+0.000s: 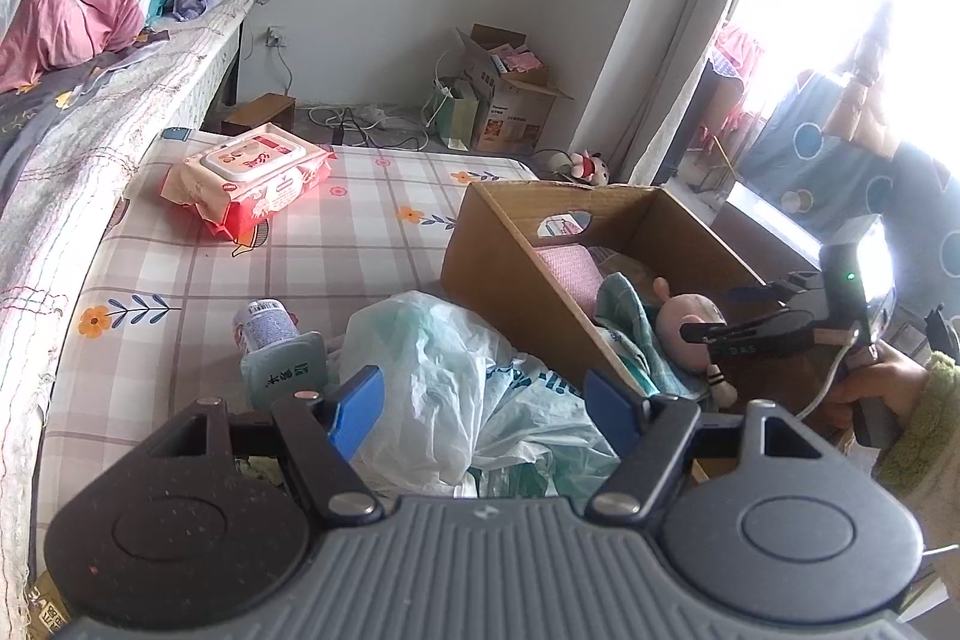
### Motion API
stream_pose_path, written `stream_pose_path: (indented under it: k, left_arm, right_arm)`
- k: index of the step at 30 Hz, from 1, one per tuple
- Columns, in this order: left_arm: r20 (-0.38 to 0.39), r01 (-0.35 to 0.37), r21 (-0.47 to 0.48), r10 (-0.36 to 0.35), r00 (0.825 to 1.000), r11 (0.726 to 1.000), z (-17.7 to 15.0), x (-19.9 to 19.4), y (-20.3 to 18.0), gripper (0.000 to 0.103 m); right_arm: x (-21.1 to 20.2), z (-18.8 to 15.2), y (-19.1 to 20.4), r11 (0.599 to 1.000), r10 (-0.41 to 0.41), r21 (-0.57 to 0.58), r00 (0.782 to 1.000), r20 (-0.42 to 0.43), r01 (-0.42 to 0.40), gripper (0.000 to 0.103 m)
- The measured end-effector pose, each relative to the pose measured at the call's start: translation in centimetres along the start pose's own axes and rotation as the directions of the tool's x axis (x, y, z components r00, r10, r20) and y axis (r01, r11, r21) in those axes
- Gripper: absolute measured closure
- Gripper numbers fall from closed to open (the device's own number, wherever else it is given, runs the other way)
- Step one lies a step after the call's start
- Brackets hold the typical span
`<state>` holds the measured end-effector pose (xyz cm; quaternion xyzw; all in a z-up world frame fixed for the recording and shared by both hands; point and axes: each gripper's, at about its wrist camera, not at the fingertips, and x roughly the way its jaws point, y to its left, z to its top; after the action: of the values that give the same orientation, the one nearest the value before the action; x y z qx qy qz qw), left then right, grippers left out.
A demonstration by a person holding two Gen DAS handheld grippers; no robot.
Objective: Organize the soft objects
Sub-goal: 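Lift the right gripper out of the box toward the bed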
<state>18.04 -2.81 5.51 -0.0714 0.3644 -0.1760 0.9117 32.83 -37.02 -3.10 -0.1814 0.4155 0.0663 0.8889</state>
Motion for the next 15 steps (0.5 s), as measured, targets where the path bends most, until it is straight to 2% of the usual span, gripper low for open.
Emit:
stream_pose_path:
  k: [2, 4, 7, 10, 12, 15]
  left_arm:
    - [0.003, -0.005, 0.000, 0.005, 1.000, 1.000, 0.0, -0.3, 0.0, 0.027]
    - [0.008, -0.017, -0.003, 0.017, 1.000, 1.000, -0.1, -0.8, 0.3, 0.025]
    - [0.012, -0.037, -0.014, 0.037, 0.999, 0.999, -0.2, -1.9, 0.8, 0.023]
    - [0.016, -0.061, -0.031, 0.062, 0.998, 0.998, -0.5, -3.5, 1.9, 0.019]
    - [0.028, -0.082, -0.034, 0.083, 0.996, 0.996, -0.9, -4.7, 2.5, 0.017]
    - [0.031, -0.147, -0.031, 0.148, 0.989, 0.989, -1.8, -6.7, 3.7, 0.015]
  right_arm:
    - [-1.6, -0.9, -0.9, 0.991, 0.062, 0.118, 0.998, 0.027, -0.065, 0.024]
    - [-3.4, -1.4, -2.3, 0.958, 0.123, 0.254, 0.990, 0.070, -0.137, 0.024]
    - [-6.6, -2.3, -3.4, 0.872, 0.183, 0.433, 0.972, 0.144, -0.228, 0.024]
    - [-9.5, -3.0, -3.1, 0.788, 0.209, 0.555, 0.963, 0.168, -0.268, 0.023]
    - [-11.3, -3.6, -2.4, 0.729, 0.255, 0.595, 0.941, 0.222, -0.338, 0.023]
    - [-13.8, -4.4, -0.6, 0.662, 0.323, 0.598, 0.892, 0.318, -0.452, 0.023]
